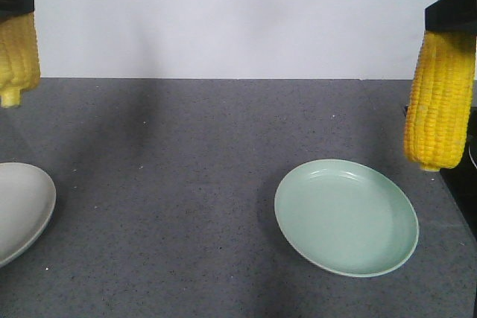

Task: Distribute corn equally
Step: 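Drive the base to the counter with the empty white and green plates, then lower the right gripper's cob onto the green plate and open it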

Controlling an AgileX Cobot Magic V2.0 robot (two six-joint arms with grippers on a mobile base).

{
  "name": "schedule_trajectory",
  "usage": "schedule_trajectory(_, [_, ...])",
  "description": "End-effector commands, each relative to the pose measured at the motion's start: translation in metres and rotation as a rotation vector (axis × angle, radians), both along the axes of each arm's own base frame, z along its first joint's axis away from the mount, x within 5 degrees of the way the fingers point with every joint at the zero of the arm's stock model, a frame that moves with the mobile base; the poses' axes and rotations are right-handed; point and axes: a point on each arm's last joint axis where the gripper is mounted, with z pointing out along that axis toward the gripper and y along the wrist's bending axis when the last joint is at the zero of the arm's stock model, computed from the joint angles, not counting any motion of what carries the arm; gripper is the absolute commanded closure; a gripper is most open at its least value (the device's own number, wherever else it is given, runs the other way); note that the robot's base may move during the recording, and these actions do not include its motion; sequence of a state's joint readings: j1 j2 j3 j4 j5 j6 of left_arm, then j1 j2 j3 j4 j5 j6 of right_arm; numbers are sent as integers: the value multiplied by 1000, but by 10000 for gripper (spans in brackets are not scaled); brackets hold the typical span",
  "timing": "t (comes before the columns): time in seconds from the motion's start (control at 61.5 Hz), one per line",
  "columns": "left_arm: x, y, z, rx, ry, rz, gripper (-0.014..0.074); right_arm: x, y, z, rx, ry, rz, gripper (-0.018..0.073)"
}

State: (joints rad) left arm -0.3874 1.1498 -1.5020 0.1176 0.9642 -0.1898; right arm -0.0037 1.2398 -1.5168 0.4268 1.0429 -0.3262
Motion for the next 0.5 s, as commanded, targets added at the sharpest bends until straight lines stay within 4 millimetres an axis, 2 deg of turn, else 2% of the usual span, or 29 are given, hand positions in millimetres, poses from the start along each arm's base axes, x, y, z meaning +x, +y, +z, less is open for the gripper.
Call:
schedule_trajectory(0.0, [-6,2,18,-43,-109,-2,468,-7,-1,16,22,-97,-16,373])
schedule_trajectory(0.325, [-6,2,18,-43,-109,-2,468,-6,0,16,32,-93,-11,373])
schedule_trajectory(0.488, [-6,2,18,-44,-110,-3,468,0,2,-1,-14,44,52,373])
